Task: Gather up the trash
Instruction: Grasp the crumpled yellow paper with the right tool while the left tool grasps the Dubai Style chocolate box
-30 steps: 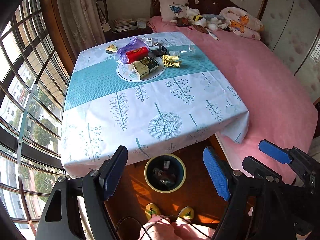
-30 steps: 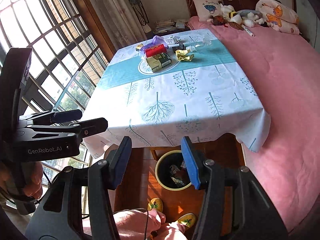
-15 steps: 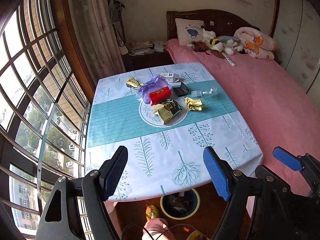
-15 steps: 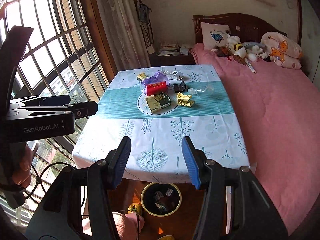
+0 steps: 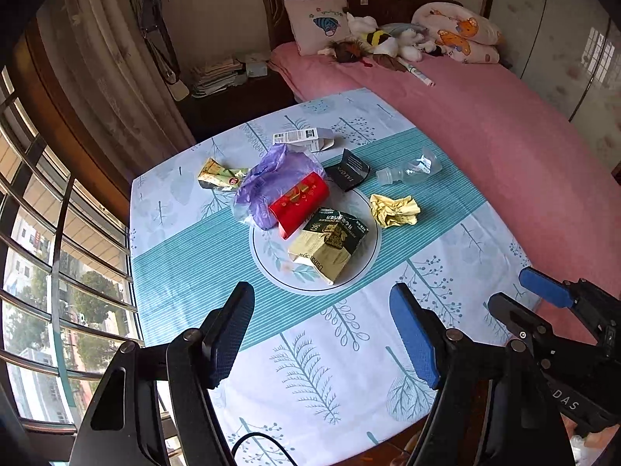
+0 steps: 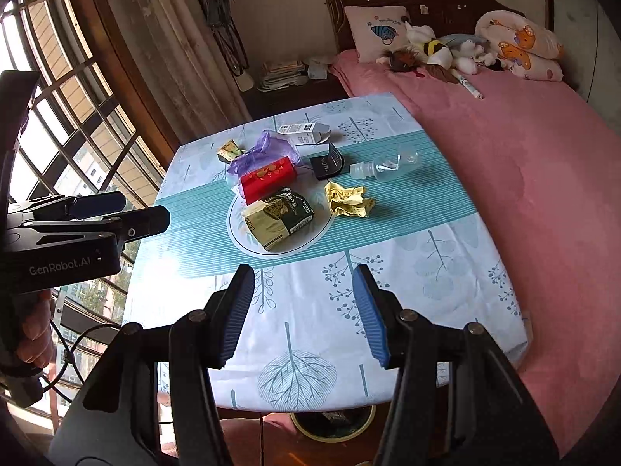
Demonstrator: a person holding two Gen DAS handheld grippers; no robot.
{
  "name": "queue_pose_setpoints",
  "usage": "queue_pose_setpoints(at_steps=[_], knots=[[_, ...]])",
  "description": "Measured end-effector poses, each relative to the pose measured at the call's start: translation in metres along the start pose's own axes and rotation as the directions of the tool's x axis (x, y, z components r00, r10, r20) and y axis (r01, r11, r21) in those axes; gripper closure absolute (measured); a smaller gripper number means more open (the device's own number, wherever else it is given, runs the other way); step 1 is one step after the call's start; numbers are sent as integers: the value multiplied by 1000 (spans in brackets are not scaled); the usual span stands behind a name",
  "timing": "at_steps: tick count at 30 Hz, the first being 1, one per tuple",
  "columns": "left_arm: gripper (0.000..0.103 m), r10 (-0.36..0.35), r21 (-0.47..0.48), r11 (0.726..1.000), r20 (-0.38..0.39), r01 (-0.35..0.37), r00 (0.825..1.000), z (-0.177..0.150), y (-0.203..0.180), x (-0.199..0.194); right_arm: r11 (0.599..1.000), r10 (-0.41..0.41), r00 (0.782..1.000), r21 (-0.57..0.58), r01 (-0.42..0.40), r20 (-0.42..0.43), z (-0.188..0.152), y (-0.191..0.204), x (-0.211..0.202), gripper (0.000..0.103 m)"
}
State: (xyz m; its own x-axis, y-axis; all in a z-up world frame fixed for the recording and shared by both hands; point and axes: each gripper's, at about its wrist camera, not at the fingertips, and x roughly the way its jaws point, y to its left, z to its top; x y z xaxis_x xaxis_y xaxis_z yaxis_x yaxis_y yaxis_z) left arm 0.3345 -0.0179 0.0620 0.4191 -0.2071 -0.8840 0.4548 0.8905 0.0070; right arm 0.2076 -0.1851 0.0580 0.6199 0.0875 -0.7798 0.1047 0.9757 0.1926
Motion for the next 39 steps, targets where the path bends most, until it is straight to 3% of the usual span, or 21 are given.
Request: queue_pose_setpoints(at_steps=[4,8,15,22,26,29,39], knots=[[29,-46,78,996,-73,52,996,28,13,57,989,-30,998,141,37,-53,11,-26,57,53],[29,-94,99,989,-131,108,987,47,21,109,965,-58,994,249,79,-91,10,-55,106,49],[29,-135,152,973,-236,174,962,54,6,176,920,-56,990,379,100,-126,7,-85,165,45],[29,-96,250,951,-329,184,939,46,-8,218,905,-36,991,415,88,-131,11,-82,194,42],[29,-70,280,944,-347,174,935,42,-9,235,899,-19,992,433,71,-124,17,-81,206,36],[29,-71,270,947,-355,175,932,42,-9,248,891,-30,992,447,81,-120,25,-81,216,29],[27,-97,228,953,-400,201,912,40,-14,281,822,-6,993,566,70,-115,41,-98,263,27]])
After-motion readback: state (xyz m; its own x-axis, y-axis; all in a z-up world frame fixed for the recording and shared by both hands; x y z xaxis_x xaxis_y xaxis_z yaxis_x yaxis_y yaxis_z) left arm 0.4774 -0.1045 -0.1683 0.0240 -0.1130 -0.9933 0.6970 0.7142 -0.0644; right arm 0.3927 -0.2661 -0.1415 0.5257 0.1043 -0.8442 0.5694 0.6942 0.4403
